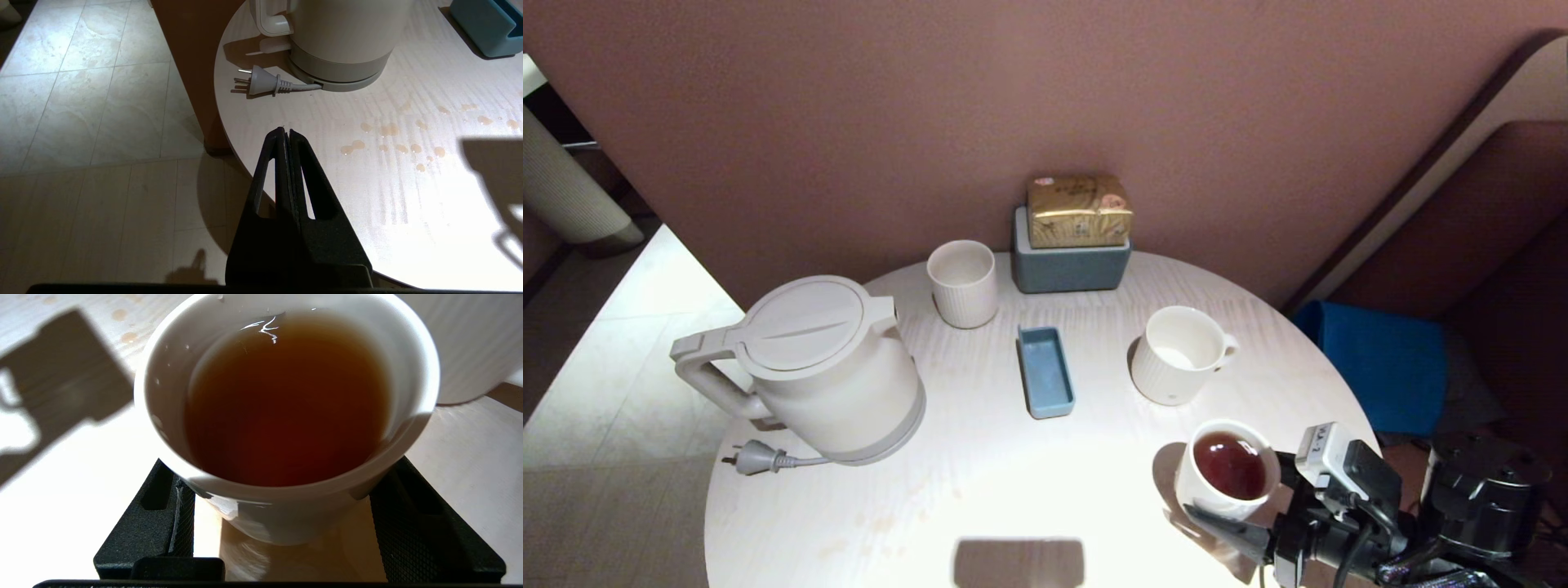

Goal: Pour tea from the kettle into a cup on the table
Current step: Pour water into another cup

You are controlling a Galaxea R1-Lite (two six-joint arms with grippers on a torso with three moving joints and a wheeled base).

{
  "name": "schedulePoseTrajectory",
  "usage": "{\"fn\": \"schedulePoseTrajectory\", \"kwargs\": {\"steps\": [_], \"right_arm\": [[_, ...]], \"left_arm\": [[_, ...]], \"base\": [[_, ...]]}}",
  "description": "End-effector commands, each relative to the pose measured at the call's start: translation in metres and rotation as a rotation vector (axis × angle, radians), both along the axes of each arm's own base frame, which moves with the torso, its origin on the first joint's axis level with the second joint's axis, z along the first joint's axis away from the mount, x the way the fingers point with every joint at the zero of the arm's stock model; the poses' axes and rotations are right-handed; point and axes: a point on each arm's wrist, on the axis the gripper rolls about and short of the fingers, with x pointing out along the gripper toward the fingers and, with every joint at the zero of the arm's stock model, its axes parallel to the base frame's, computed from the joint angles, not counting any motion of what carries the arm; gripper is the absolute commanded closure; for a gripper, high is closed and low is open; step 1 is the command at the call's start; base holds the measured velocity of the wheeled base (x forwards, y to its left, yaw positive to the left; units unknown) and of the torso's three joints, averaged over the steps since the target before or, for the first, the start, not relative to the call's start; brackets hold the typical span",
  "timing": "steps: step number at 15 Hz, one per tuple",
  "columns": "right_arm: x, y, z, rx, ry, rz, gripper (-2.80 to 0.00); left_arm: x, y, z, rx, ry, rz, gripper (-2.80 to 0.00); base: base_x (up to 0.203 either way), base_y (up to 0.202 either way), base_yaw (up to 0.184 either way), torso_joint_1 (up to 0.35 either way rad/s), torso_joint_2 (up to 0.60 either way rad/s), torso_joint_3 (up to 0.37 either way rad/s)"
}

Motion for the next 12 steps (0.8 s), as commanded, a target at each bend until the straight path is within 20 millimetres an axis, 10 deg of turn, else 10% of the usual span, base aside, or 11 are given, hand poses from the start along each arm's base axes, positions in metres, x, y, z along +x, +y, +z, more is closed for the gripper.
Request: {"fn": "schedulePoseTrajectory", "kwargs": {"steps": [1,12], "right_arm": [[0.001,-0.007,0.005,0.017,-0.042,-0.037,0.00],[0.012,-0.058,0.016,0.113,-0.025,-0.309,0.00]], "left_arm": [[0.000,0.000,0.000,-0.001,-0.001,0.000,0.00],[0.000,0.000,0.000,-0.001,0.000,0.000,0.00]], "base": [[0.000,0.000,0.000,0.000,0.00,0.000],[0.000,0.000,0.000,0.000,0.00,0.000]]}}
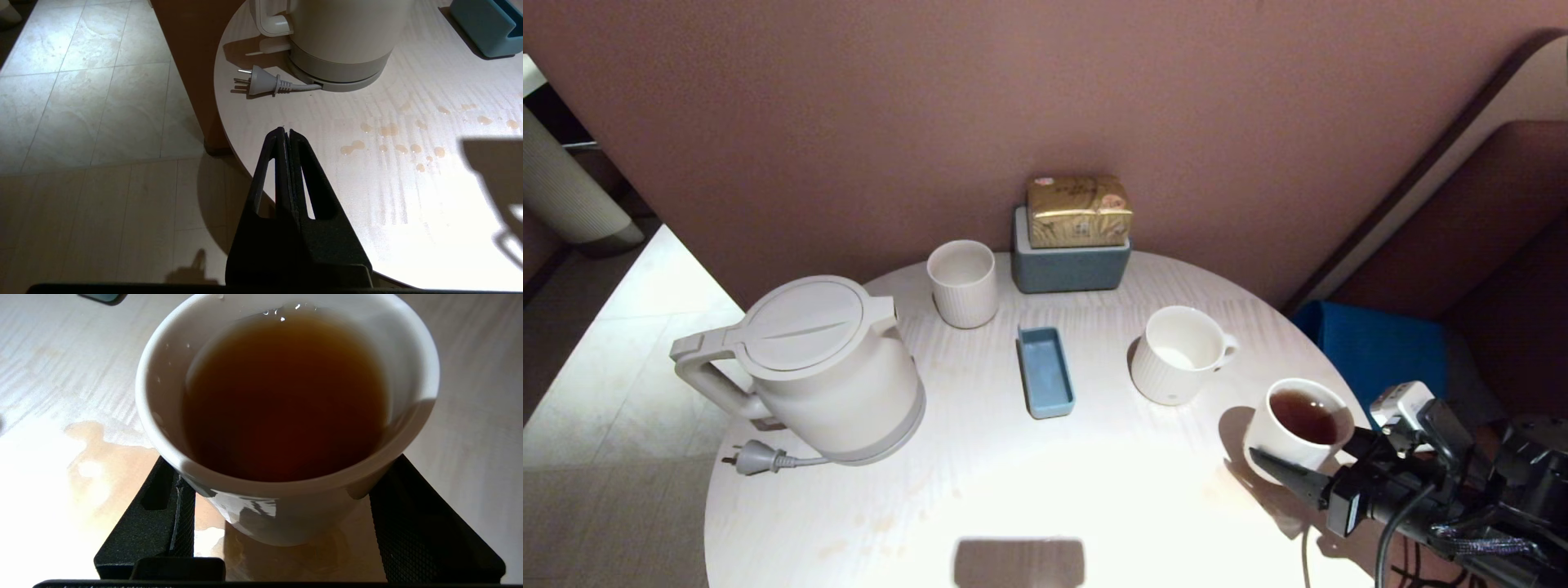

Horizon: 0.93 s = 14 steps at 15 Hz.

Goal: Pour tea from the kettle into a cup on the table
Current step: Pour water into another cup

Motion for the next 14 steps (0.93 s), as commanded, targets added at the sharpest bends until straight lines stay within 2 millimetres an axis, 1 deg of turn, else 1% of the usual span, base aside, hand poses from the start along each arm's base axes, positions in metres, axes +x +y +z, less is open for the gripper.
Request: {"fn": "schedulePoseTrajectory", "kwargs": {"steps": [1,5,9,14], "right_arm": [[0.002,-0.005,0.008,0.022,-0.055,-0.024,0.00],[0.011,-0.015,0.014,0.061,-0.071,-0.079,0.00],[0.017,-0.020,0.016,0.066,-0.087,-0.101,0.00],[0.039,-0.022,0.026,0.067,-0.098,-0.110,0.00]], "left_arm": [[0.000,0.000,0.000,0.000,0.001,0.000,0.00],[0.000,0.000,0.000,0.000,-0.001,0.000,0.00],[0.000,0.000,0.000,0.000,-0.001,0.000,0.00],[0.000,0.000,0.000,0.000,0.000,0.000,0.00]], "base": [[0.000,0.000,0.000,0.000,0.00,0.000],[0.000,0.000,0.000,0.000,0.00,0.000],[0.000,0.000,0.000,0.000,0.00,0.000],[0.000,0.000,0.000,0.000,0.00,0.000]]}}
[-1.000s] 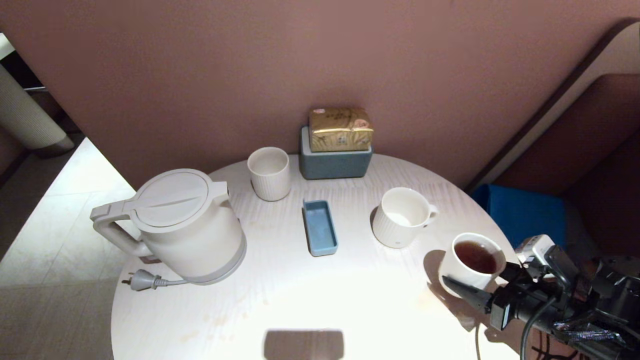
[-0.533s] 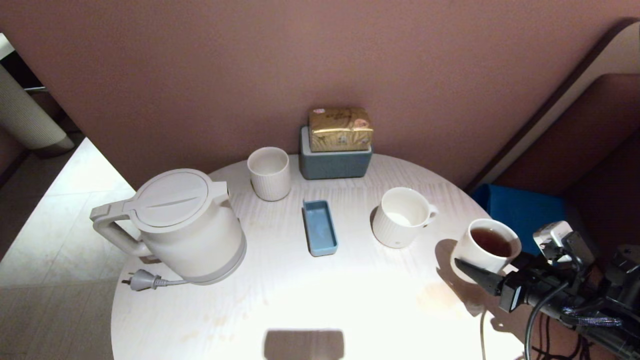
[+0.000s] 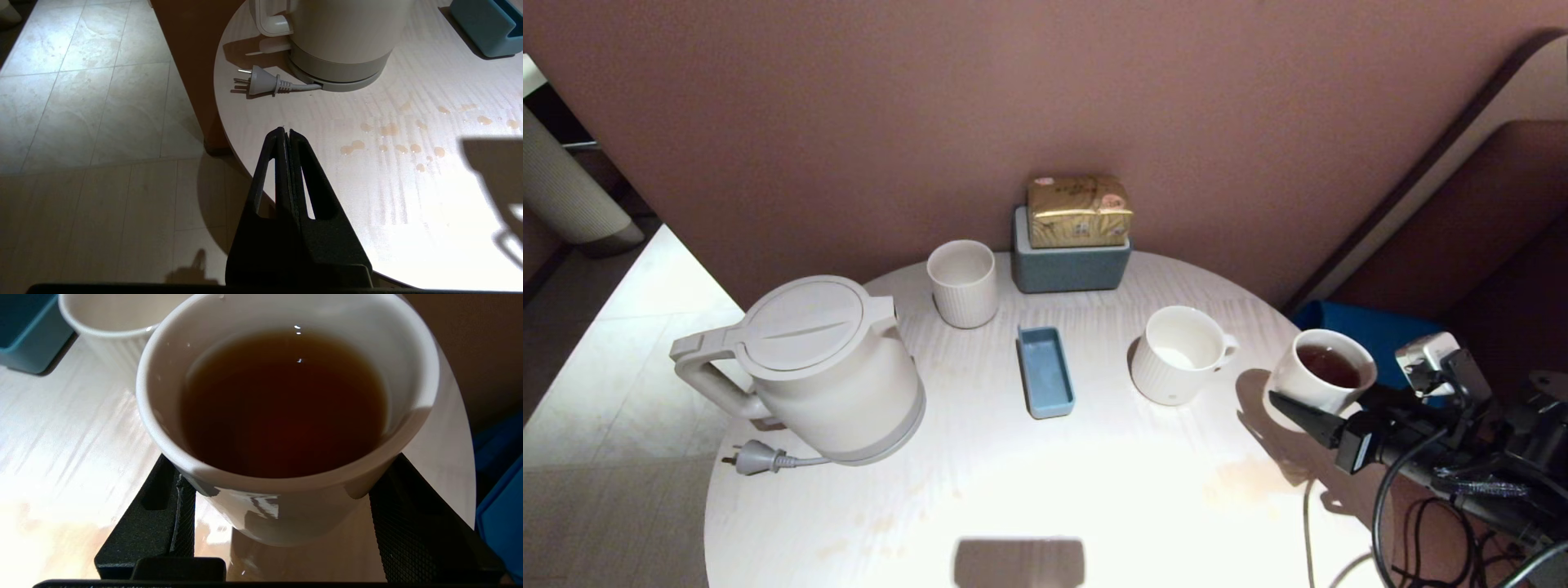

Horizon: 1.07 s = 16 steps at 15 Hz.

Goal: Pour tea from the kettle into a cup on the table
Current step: Pour water into another cup

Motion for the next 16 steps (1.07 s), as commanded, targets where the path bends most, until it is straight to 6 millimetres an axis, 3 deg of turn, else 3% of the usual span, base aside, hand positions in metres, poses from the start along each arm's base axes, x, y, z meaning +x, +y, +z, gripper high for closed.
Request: {"fn": "schedulePoseTrajectory", "kwargs": {"steps": [1,9,16], "right_arm": [[0.013,0.000,0.008,-0.003,-0.023,0.000,0.00],[0.049,0.003,0.039,-0.028,-0.020,-0.034,0.00],[0.060,0.022,0.060,-0.066,-0.052,-0.021,0.00]], "left_arm": [[0.000,0.000,0.000,0.000,-0.001,0.000,0.00],[0.000,0.000,0.000,0.000,0.001,0.000,0.00],[0.000,0.000,0.000,0.000,-0.001,0.000,0.00]], "base": [[0.000,0.000,0.000,0.000,0.00,0.000],[0.000,0.000,0.000,0.000,0.00,0.000],[0.000,0.000,0.000,0.000,0.00,0.000]]}}
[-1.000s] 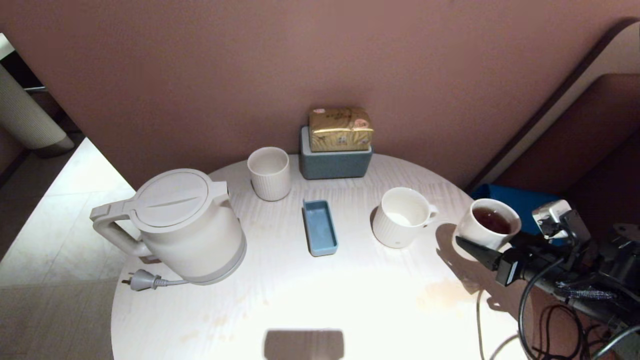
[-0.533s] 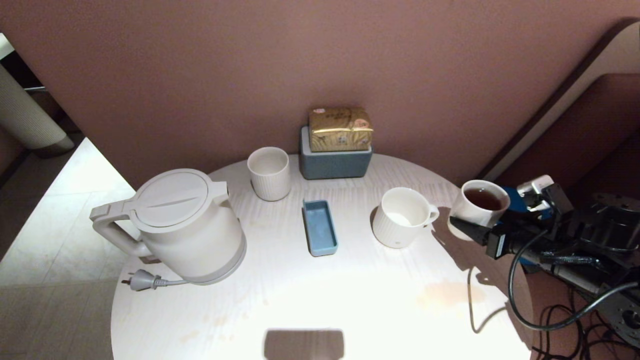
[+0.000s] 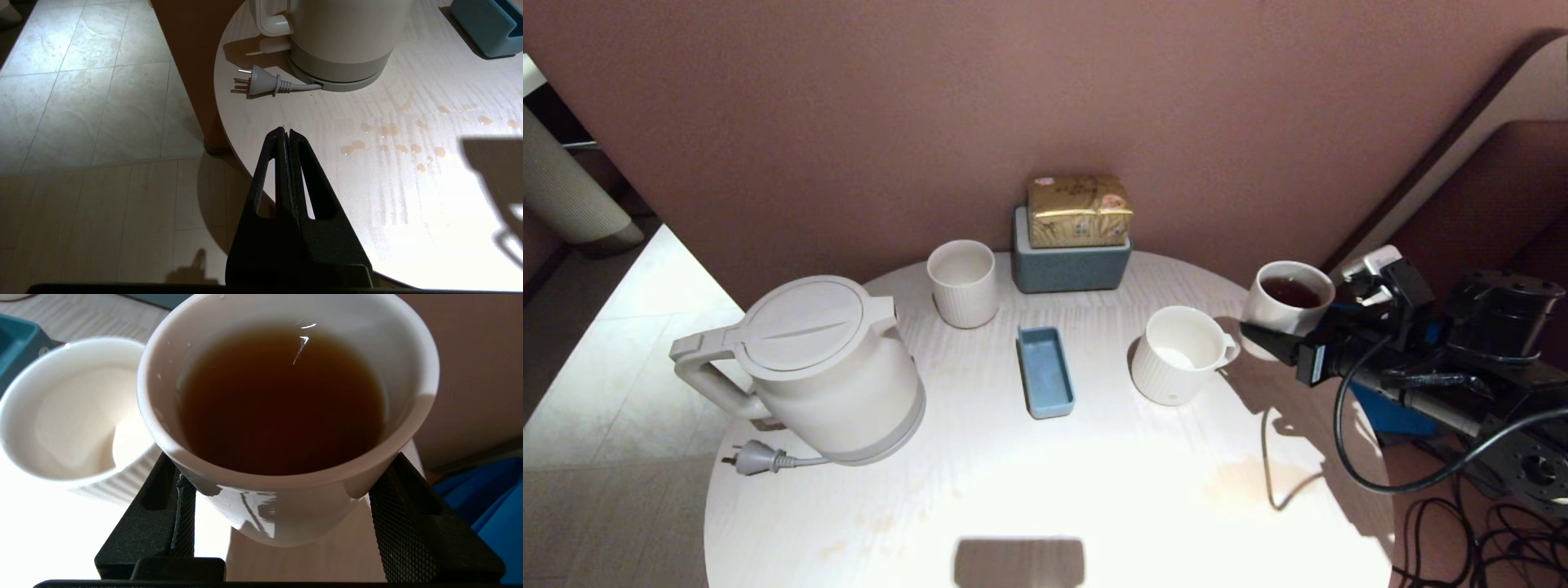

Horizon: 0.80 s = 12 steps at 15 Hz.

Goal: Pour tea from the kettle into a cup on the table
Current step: Pour water into another cup

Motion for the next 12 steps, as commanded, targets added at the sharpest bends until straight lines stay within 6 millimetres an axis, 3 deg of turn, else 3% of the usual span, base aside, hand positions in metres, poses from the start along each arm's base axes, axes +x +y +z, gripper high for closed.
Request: {"fn": "schedulePoseTrajectory", "kwargs": {"steps": [1,12], "right_arm": [[0.001,0.006,0.011,-0.005,-0.025,0.017,0.00],[0.005,0.023,0.019,-0.064,-0.043,0.032,0.00]], "left_arm": [[0.000,0.000,0.000,0.000,-0.001,0.001,0.00],[0.000,0.000,0.000,0.000,0.000,0.001,0.00]], "base": [[0.000,0.000,0.000,0.000,0.00,0.000],[0.000,0.000,0.000,0.000,0.00,0.000]]}}
